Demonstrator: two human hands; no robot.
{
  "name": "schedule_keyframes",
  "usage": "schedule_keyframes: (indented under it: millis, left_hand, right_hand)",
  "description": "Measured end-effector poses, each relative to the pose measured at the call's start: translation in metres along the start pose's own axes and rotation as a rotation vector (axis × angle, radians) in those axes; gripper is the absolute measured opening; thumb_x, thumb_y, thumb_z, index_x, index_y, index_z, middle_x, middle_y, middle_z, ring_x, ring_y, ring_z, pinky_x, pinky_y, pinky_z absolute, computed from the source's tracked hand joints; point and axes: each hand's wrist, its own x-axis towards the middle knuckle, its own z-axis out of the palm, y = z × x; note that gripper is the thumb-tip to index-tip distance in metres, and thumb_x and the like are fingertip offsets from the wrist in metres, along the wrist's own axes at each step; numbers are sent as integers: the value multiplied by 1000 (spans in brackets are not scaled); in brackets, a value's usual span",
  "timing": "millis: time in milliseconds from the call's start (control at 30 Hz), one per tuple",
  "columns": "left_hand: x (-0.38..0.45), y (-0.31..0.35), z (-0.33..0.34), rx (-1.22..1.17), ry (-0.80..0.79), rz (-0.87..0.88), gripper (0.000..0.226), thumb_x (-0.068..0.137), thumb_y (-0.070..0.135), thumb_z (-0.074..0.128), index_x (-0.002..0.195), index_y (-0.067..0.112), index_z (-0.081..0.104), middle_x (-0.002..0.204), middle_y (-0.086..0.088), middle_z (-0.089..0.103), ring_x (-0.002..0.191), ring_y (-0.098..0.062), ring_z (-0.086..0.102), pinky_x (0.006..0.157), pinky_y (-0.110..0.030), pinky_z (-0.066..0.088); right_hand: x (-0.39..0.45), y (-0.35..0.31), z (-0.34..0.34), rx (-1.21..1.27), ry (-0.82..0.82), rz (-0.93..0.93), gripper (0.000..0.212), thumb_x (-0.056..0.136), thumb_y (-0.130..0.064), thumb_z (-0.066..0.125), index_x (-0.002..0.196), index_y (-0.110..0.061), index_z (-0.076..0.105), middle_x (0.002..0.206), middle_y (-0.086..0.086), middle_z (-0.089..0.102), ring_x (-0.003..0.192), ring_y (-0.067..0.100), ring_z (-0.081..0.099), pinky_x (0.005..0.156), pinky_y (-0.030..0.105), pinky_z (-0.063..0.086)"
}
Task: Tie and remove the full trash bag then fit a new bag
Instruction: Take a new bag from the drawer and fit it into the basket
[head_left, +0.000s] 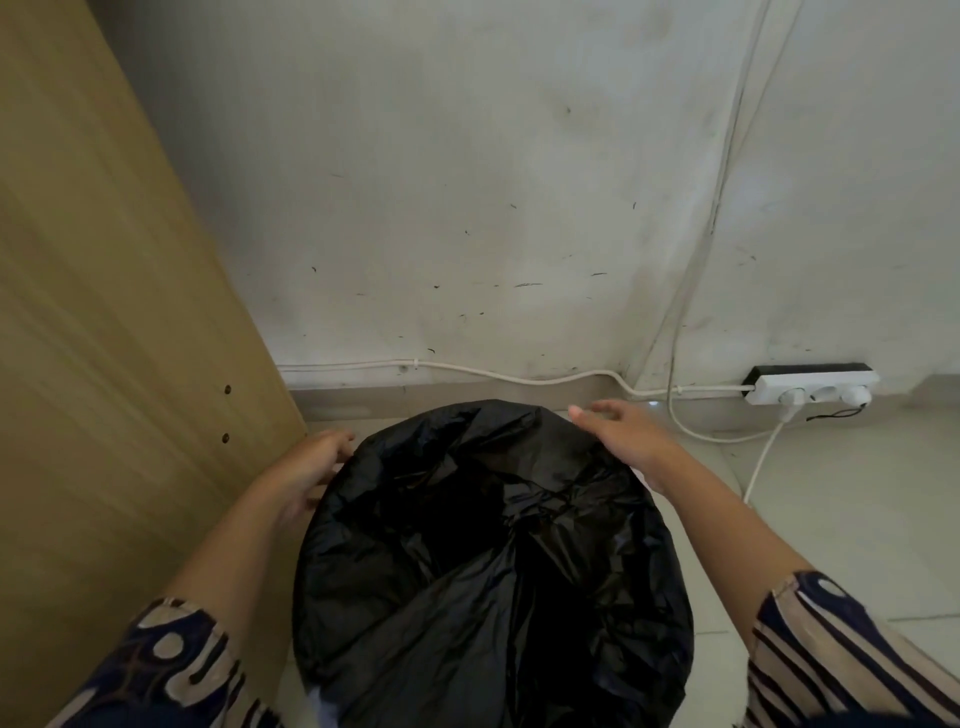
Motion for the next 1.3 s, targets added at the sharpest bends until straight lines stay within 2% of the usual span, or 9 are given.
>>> schedule_keyframes:
  millis: [67, 167, 300, 367, 500, 633, 800, 967, 1300]
  left_hand:
    - [4, 8, 9, 17, 17, 26, 42, 94, 38, 36, 114, 9, 58, 116, -8, 55, 90, -23, 56, 72, -31, 43]
    - [13, 11, 22, 44, 14, 65, 53, 91, 46, 46, 122, 4, 56, 123, -16, 58, 107, -31, 57, 89, -32, 44]
    - [20, 12, 22, 10, 3, 47, 37, 88, 28, 59, 112, 0, 62, 98, -15, 65, 79, -26, 61, 67, -27, 47]
    - [23, 13, 18, 3, -21, 13, 37, 86, 28, 61, 111, 1, 62, 96, -15, 65, 80, -28, 62, 65, -27, 48]
    - [27, 17, 13, 55, -125, -39, 29, 91, 31, 53, 106, 8, 62, 97, -14, 65, 84, -28, 62, 69, -29, 50]
    - [34, 19, 12, 51, -110, -24, 19, 90, 22, 56, 99, 7, 62, 85, -11, 64, 78, -26, 60, 69, -29, 49]
    - [37, 25, 15, 126, -148, -28, 19, 94, 18, 48, 86, 8, 61, 92, -13, 63, 88, -27, 58, 78, -33, 48]
    - [43, 24, 10, 118, -189, -44, 19, 94, 17, 47, 99, 7, 63, 109, -15, 63, 107, -30, 58, 98, -39, 45]
    - [50, 22, 11, -14, -235, -12, 27, 93, 4, 43, 109, 13, 63, 110, -14, 64, 108, -30, 58, 95, -39, 46]
  right_hand:
    - [7, -8, 11, -117, -20, -53, 42, 89, -40, 51, 112, -6, 61, 118, 12, 61, 108, 25, 56, 91, 30, 40]
    - [14, -13, 24, -236, -87, -41, 44, 92, -38, 46, 94, 1, 66, 95, 11, 63, 88, 22, 58, 69, 27, 40]
    - [23, -12, 26, -96, -98, -1, 32, 90, -23, 55, 105, 4, 65, 102, 17, 67, 79, 20, 62, 56, 20, 42]
    - [25, -15, 23, -36, -148, 47, 26, 89, -19, 57, 108, -4, 65, 103, 13, 66, 76, 16, 59, 64, 22, 47]
    - [35, -17, 19, -96, -223, 98, 25, 89, -20, 57, 109, -8, 65, 108, 9, 64, 102, 23, 58, 94, 31, 44]
    - [38, -18, 20, -44, -228, 88, 23, 88, -10, 58, 109, -6, 64, 95, 10, 63, 93, 21, 56, 85, 31, 47]
    - [41, -16, 20, -32, -231, 67, 24, 86, -9, 59, 109, -7, 63, 98, 10, 61, 94, 21, 55, 92, 32, 44]
    - [40, -14, 21, -11, -221, 58, 24, 86, -8, 60, 109, -7, 63, 99, 11, 60, 95, 20, 54, 86, 28, 43]
    - [48, -21, 19, -66, -339, 89, 25, 87, -4, 53, 92, -26, 63, 117, 17, 61, 111, 31, 55, 100, 44, 44]
